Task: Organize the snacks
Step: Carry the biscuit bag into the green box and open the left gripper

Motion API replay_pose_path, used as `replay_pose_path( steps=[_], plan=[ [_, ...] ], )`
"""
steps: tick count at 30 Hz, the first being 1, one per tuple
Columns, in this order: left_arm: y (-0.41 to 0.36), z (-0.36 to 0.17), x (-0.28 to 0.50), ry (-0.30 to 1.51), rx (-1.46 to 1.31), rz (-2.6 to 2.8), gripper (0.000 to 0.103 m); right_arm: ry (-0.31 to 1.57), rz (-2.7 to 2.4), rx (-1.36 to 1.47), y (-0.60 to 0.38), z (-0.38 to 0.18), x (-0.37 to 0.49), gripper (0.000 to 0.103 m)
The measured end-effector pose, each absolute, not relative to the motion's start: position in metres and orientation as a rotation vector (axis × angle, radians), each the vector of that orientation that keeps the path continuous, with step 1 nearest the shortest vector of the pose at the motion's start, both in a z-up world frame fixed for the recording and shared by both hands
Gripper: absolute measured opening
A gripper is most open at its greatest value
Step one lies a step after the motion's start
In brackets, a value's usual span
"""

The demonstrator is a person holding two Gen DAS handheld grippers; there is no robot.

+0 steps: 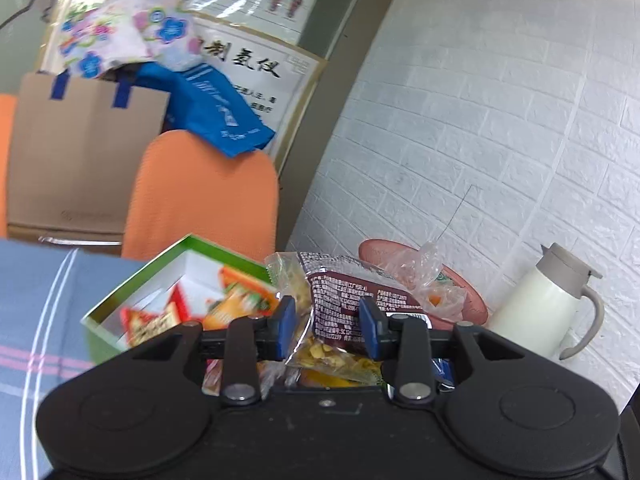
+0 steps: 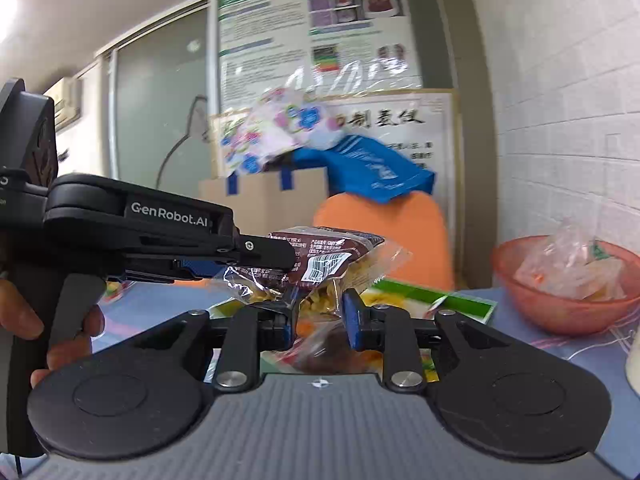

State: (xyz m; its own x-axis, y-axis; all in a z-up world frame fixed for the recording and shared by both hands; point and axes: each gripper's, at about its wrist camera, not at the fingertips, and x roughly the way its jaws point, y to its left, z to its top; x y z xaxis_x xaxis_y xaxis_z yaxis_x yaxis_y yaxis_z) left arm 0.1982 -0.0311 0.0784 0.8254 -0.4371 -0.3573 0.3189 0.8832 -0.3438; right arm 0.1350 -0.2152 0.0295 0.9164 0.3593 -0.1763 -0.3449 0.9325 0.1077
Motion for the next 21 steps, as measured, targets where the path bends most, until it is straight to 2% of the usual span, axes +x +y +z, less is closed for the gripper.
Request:
replay_pose_path(
  steps=[3, 4, 6, 8, 9, 10, 12, 14, 15, 16, 21],
  plan=[
    [-0.045, 0.070, 0.218, 0.464, -0.258, -0.384, 0.095, 0.210, 0.338, 0.087, -0.225, 0.021, 0.157, 0.044],
    [-0.048, 0.064, 0.223, 0.467, -0.251, -0.356, 0.103, 0.226, 0.329, 0.084, -0.227, 0.015, 0.165, 0.046],
    [-0.049, 0.051, 0.234, 0.489, -0.239, -0.321, 0.103, 0.261, 0.319, 0.052, -0.226, 0.001, 0.178, 0.054],
    [-0.043, 0.039, 0.238, 0.499, -0.247, -0.300, 0.103, 0.278, 0.289, 0.013, -0.227, -0.009, 0.178, 0.072],
    [-0.038, 0.034, 0.241, 0.501, -0.251, -0.289, 0.103, 0.259, 0.274, 0.012, -0.230, -0.012, 0.175, 0.091],
    [-0.035, 0.030, 0.243, 0.505, -0.259, -0.274, 0.103, 0.231, 0.261, 0.019, -0.232, -0.014, 0.173, 0.102],
    [-0.029, 0.026, 0.251, 0.521, -0.271, -0.251, 0.103, 0.222, 0.252, 0.024, -0.235, -0.014, 0.175, 0.098],
    [-0.025, 0.023, 0.259, 0.539, -0.266, -0.234, 0.103, 0.256, 0.257, 0.020, -0.235, -0.016, 0.188, 0.084],
    [-0.025, 0.021, 0.262, 0.542, -0.257, -0.230, 0.103, 0.281, 0.249, 0.023, -0.234, -0.017, 0.196, 0.074],
    [-0.024, 0.018, 0.266, 0.549, -0.247, -0.223, 0.103, 0.295, 0.248, 0.034, -0.233, -0.019, 0.203, 0.070],
    [-0.017, 0.015, 0.268, 0.529, -0.268, -0.231, 0.103, 0.313, 0.305, 0.026, -0.222, -0.022, 0.220, 0.068]
  ],
)
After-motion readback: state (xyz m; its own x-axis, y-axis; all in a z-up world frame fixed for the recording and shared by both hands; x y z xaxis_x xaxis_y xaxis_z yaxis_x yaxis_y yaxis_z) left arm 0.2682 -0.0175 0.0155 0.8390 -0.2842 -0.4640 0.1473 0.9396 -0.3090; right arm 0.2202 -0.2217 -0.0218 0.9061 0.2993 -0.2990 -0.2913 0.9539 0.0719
